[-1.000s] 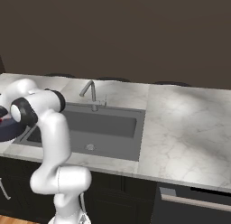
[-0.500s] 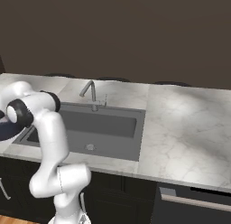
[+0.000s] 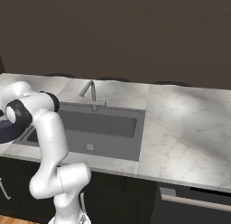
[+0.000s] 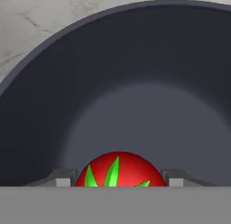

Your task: Dump the tomato from the pot into the sink. Then turn on the water and wash the tomato. Then turn off the water and put the tomato back in the pot.

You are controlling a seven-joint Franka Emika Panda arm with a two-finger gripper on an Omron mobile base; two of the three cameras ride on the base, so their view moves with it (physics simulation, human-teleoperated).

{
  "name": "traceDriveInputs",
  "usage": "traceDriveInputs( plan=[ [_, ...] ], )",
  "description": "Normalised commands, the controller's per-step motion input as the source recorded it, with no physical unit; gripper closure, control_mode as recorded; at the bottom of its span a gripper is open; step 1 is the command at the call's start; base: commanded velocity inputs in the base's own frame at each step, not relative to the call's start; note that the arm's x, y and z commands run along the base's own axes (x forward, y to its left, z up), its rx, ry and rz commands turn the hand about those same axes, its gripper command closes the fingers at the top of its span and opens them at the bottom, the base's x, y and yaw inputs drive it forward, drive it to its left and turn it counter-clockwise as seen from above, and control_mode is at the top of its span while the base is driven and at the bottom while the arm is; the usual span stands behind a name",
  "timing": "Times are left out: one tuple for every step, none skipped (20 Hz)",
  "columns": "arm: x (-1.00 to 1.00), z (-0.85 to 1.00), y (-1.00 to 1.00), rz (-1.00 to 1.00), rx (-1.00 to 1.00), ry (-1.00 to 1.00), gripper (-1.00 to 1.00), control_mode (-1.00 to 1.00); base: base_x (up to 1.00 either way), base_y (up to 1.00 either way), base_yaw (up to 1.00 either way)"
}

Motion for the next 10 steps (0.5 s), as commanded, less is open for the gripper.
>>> traceDriveInputs(
  plan=[
    [0.14,0.00,0.00,0.00,0.00,0.04,-1.00,-1.00,0.00,0.00,0.00],
    [0.11,0.00,0.00,0.00,0.00,0.04,-1.00,-1.00,0.00,0.00,0.00],
    [0.07,0.00,-0.03,0.00,0.00,0.05,-1.00,-1.00,0.00,0.00,0.00],
    [0.07,0.00,-0.09,0.00,0.00,0.05,-1.00,-1.00,0.00,0.00,0.00],
    [0.01,0.00,-0.15,0.00,0.00,0.05,-1.00,-1.00,0.00,0.00,0.00],
    [0.01,0.00,-0.23,0.00,0.00,0.05,-1.00,-1.00,0.00,0.00,0.00],
    [0.00,0.00,-0.29,0.00,0.00,0.05,-1.00,-1.00,0.00,0.00,0.00],
    [0.00,0.05,-0.31,0.00,0.00,0.05,-1.00,-1.00,0.00,0.00,0.00],
    [0.00,0.07,-0.38,0.00,0.00,0.03,-1.00,-1.00,0.00,0.00,0.00],
    [0.00,0.11,-0.43,0.00,0.00,0.01,-1.00,-1.00,0.00,0.00,0.00]
  ],
)
